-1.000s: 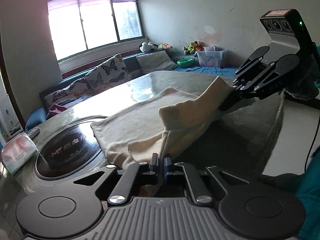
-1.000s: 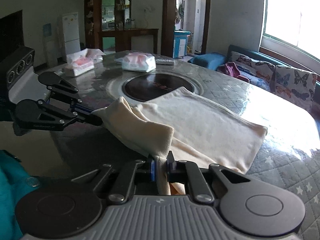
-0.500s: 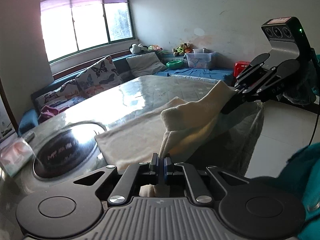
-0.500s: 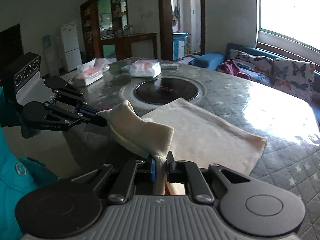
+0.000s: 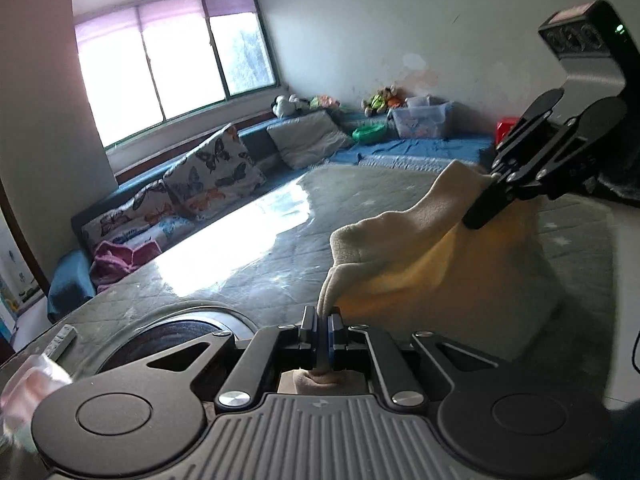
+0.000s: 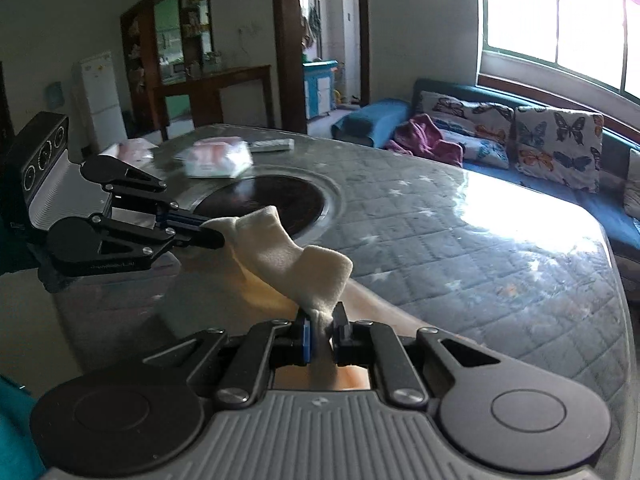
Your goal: Fold clothes
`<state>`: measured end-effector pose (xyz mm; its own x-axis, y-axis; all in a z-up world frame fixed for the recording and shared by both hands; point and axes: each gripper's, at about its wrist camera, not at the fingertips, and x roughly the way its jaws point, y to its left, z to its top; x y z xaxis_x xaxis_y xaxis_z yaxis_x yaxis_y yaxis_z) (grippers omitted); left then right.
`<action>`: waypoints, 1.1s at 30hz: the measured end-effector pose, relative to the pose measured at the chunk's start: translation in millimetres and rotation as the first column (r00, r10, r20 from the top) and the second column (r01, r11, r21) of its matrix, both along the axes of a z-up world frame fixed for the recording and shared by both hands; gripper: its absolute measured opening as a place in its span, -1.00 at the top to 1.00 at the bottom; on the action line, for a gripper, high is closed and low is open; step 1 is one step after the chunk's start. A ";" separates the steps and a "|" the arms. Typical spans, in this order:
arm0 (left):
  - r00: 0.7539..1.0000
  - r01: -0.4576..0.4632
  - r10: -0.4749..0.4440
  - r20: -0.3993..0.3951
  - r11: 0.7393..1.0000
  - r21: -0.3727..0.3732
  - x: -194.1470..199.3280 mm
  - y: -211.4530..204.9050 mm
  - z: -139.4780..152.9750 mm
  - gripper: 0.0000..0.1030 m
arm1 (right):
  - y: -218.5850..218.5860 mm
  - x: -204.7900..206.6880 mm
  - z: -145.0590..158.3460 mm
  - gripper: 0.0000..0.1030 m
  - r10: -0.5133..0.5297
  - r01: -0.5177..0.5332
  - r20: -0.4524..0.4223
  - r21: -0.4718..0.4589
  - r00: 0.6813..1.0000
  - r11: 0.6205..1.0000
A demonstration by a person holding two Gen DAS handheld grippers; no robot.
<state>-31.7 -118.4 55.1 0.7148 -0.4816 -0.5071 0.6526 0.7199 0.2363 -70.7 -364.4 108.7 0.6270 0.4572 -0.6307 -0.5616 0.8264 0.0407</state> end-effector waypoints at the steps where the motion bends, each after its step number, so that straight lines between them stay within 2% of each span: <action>1: 1.000 -0.009 0.009 -0.008 1.000 0.003 7.6 -2.5 -4.3 0.90 | -0.1 9.1 -2.7 0.84 -0.006 0.006 -0.004 -0.011 1.000 1.000; 10: 0.992 -0.090 0.093 -0.084 0.995 0.035 73.4 -23.3 -42.0 0.90 | -1.3 75.0 -53.6 0.82 -0.116 0.113 -0.059 -0.038 0.992 0.993; 14: 0.986 -0.123 0.127 -0.108 0.992 0.037 84.3 -22.4 -46.4 0.87 | -5.0 86.5 -68.5 0.70 -0.183 0.183 -0.080 -0.011 0.980 0.983; 17: 0.982 -0.144 0.147 -0.117 0.989 0.034 90.5 -20.8 -46.0 0.78 | -4.9 88.5 -69.1 0.53 -0.198 0.198 -0.082 0.000 0.977 0.980; 19: 0.979 -0.158 0.160 -0.124 0.987 0.028 93.9 -18.9 -43.9 0.75 | -4.0 89.0 -68.6 0.52 -0.202 0.204 -0.082 0.007 0.976 0.979; 22: 0.974 -0.185 0.186 -0.133 0.983 0.017 95.9 -16.6 -39.5 0.53 | -2.8 89.9 -67.8 0.52 -0.209 0.211 -0.083 0.016 0.974 0.977; 27: 0.972 -0.202 0.197 -0.129 0.979 -0.023 91.3 -16.3 -24.5 0.54 | -0.6 91.3 -66.4 0.52 -0.221 0.224 -0.084 0.032 0.972 0.974; 29: 0.975 -0.179 0.169 -0.144 0.982 -0.054 88.2 -20.5 -17.6 0.57 | 0.2 91.8 -65.8 0.55 -0.226 0.229 -0.085 0.039 0.971 0.973; 33: 0.977 -0.128 0.115 -0.178 0.989 -0.068 87.5 -35.7 -17.3 0.61 | 3.0 93.5 -66.1 0.59 -0.234 0.239 -0.086 0.046 0.968 0.970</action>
